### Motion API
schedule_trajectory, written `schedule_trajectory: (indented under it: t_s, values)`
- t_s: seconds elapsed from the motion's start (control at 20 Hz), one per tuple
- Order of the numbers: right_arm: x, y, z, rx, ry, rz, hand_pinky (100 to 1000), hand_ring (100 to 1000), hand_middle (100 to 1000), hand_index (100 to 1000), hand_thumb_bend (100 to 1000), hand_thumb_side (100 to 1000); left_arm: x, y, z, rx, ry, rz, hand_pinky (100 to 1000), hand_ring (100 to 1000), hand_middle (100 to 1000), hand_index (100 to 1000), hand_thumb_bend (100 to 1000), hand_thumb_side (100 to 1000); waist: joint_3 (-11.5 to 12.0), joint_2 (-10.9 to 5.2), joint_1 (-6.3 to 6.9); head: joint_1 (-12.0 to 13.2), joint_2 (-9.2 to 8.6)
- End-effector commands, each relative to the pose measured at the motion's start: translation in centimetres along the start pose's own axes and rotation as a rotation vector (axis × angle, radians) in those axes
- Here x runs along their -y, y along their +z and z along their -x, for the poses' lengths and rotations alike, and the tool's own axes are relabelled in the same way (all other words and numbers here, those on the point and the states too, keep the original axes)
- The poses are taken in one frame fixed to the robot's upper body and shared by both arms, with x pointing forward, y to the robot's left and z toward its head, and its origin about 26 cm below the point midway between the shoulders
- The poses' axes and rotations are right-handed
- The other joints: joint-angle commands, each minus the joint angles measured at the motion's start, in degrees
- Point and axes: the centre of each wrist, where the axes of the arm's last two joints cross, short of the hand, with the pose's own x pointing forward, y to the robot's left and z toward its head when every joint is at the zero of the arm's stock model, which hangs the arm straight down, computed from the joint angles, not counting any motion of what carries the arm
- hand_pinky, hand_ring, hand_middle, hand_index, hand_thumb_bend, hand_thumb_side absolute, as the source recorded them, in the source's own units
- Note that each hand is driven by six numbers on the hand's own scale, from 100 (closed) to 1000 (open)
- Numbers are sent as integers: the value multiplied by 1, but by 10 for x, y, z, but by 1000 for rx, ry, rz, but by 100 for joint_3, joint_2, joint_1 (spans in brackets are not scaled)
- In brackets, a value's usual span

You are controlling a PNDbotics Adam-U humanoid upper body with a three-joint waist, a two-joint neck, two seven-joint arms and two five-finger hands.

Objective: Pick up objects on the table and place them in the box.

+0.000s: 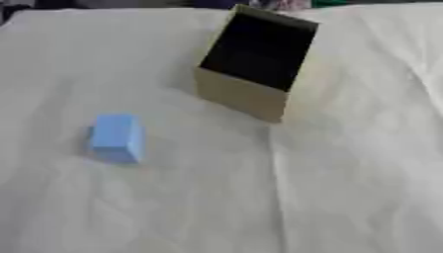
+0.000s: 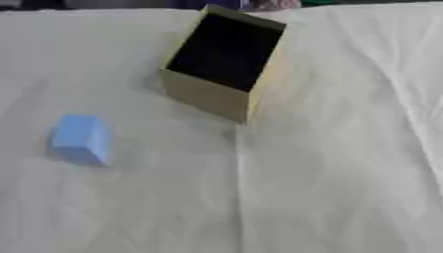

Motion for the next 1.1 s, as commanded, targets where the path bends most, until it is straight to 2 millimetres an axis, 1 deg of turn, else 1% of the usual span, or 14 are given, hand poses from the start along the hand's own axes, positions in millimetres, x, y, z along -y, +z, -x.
schedule_trajectory:
  t_s: [0.05, 0.1, 0.15, 0.25, 0.3, 0.35, 0.4, 0.45, 0.5, 0.6, 0.65, 0.8, 0.9, 1.1]
  values:
    - [14, -4, -5, 23, 55, 3, 821, 863, 860, 933, 184, 1000, -8, -16, -15, 89, -71, 57, 723, 905, 838, 983, 409, 1000, -4, -105, -2, 29, -13]
    - [14, -4, -5, 23, 55, 1, 821, 863, 860, 933, 184, 1000, -7, -20, -18, 107, -96, 86, 725, 888, 838, 980, 370, 1000, -2, -112, 0, 27, -12]
    - [14, -4, -5, 24, 55, -1, 822, 863, 860, 933, 184, 1000, -7, -25, -21, 131, -131, 129, 731, 881, 840, 977, 302, 1000, -1, -122, 5, 27, -20]
    - [14, -4, -5, 27, 56, -3, 822, 863, 860, 932, 185, 1000, -7, -34, -26, 166, -210, 219, 742, 881, 840, 973, 276, 1000, 3, -138, 16, 20, -33]
    - [14, -5, -5, 28, 56, -4, 822, 863, 860, 932, 185, 1000, -6, -38, -27, 179, -252, 269, 747, 882, 840, 973, 306, 1000, 4, -146, 21, 12, -36]
    - [14, -5, -6, 30, 55, -6, 822, 863, 860, 932, 185, 1000, -4, -42, -29, 190, -295, 326, 751, 884, 845, 975, 273, 1000, 4, -155, 27, 1, -38]
    - [14, -5, -6, 31, 54, -8, 822, 863, 860, 932, 185, 1000, -3, -46, -30, 198, -334, 381, 755, 887, 847, 974, 279, 1000, 3, -163, 31, -8, -35]
    - [14, -6, -6, 32, 53, -10, 822, 863, 860, 932, 185, 1000, -1, -50, -31, 203, -367, 431, 772, 896, 850, 970, 328, 1000, -1, -174, 36, -19, -29]
    - [13, -6, -6, 34, 52, -12, 822, 863, 860, 932, 185, 1000, 1, -54, -32, 208, -398, 482, 790, 904, 849, 970, 364, 951, -6, -184, 42, -27, -25]
    - [13, -7, -7, 38, 50, -16, 822, 863, 860, 932, 186, 1000, 7, -61, -33, 212, -459, 604, 817, 915, 840, 958, 401, 867, -22, -204, 53, -34, -27]
    - [13, -7, -7, 39, 49, -17, 822, 863, 860, 932, 185, 1000, 10, -65, -33, 211, -486, 662, 824, 918, 841, 950, 410, 852, -29, -212, 57, -34, -26]
    - [13, -8, -7, 39, 45, -22, 821, 862, 859, 932, 185, 1000, 20, -75, -33, 191, -541, 826, 829, 916, 840, 932, 414, 816, -40, -234, 71, -18, -12]
    - [12, -8, -8, 40, 41, -25, 821, 862, 859, 932, 186, 1000, 29, -82, -31, 161, -554, 934, 843, 929, 857, 959, 398, 784, -45, -250, 81, 5, 1]
    - [11, -9, -8, 41, 35, -32, 821, 862, 859, 932, 187, 1000, 44, -93, -28, 99, -537, 1095, 848, 934, 870, 988, 393, 769, -51, -276, 96, 45, 17]
